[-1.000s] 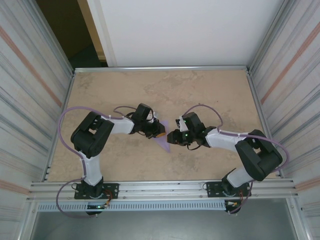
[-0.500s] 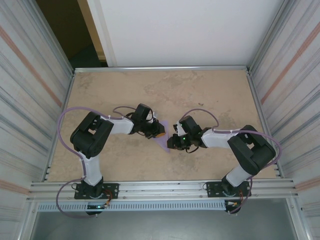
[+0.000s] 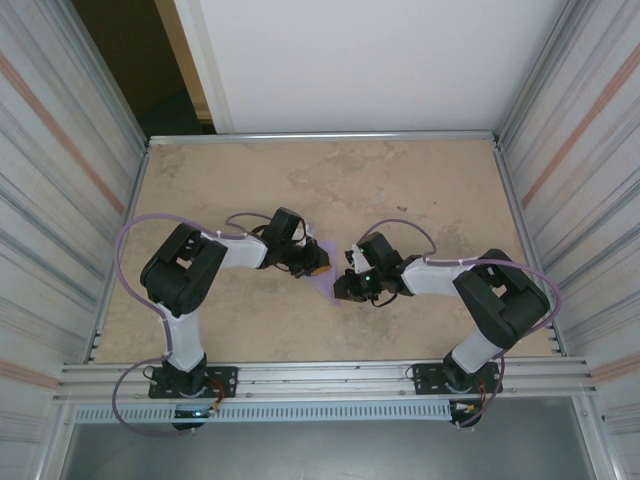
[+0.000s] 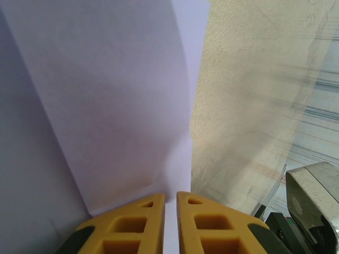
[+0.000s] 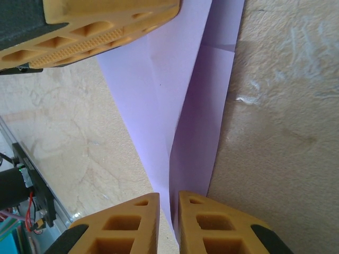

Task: Fold a paper plane with a square sheet of paper (pick it up from the middle)
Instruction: Fourth fold the wing at the center of the table.

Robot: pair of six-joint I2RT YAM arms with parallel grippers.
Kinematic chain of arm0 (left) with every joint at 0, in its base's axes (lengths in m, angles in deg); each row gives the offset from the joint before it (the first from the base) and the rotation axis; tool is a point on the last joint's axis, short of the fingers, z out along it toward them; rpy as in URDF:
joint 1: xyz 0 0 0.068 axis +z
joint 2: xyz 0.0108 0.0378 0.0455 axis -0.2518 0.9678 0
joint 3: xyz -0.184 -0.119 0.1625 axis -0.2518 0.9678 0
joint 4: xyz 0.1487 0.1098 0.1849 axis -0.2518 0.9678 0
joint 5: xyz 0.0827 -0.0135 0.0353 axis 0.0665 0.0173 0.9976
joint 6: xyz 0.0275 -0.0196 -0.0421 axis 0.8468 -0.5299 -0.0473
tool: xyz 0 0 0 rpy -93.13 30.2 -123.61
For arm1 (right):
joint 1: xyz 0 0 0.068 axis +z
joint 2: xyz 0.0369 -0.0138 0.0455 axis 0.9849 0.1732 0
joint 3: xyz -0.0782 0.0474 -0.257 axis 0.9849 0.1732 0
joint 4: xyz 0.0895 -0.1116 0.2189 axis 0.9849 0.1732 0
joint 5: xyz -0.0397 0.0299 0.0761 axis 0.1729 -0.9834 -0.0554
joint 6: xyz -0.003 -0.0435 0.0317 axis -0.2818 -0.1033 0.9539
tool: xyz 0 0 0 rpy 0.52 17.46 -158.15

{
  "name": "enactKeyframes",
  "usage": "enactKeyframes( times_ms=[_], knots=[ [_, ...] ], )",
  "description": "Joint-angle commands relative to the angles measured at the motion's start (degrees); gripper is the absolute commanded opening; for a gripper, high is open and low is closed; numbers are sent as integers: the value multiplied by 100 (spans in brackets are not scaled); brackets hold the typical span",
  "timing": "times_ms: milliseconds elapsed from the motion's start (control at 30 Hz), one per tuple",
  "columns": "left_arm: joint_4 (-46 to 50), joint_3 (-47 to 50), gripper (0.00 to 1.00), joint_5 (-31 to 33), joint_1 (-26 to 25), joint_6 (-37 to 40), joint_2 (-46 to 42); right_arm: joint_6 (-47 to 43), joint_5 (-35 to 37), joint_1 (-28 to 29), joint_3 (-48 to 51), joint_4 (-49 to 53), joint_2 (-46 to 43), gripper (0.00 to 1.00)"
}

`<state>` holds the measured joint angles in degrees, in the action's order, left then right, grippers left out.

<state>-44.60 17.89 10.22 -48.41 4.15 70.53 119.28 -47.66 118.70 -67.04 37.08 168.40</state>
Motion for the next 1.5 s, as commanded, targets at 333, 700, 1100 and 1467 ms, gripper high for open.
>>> enactKeyframes(
  times_ms=[333,700,1100,1467],
  knots=[
    [153,51,14,152,25,64,-173,-87,-76,90,-35,143,262,13],
    [204,50,14,216,47,73,-163,-119,-29,80,-50,255,431,8],
    [166,-16,14,202,107,197,-400,-93,-136,-36,-147,541,571,6],
    [228,-182,14,126,112,222,-104,-106,-134,-62,-183,672,631,6]
  ],
)
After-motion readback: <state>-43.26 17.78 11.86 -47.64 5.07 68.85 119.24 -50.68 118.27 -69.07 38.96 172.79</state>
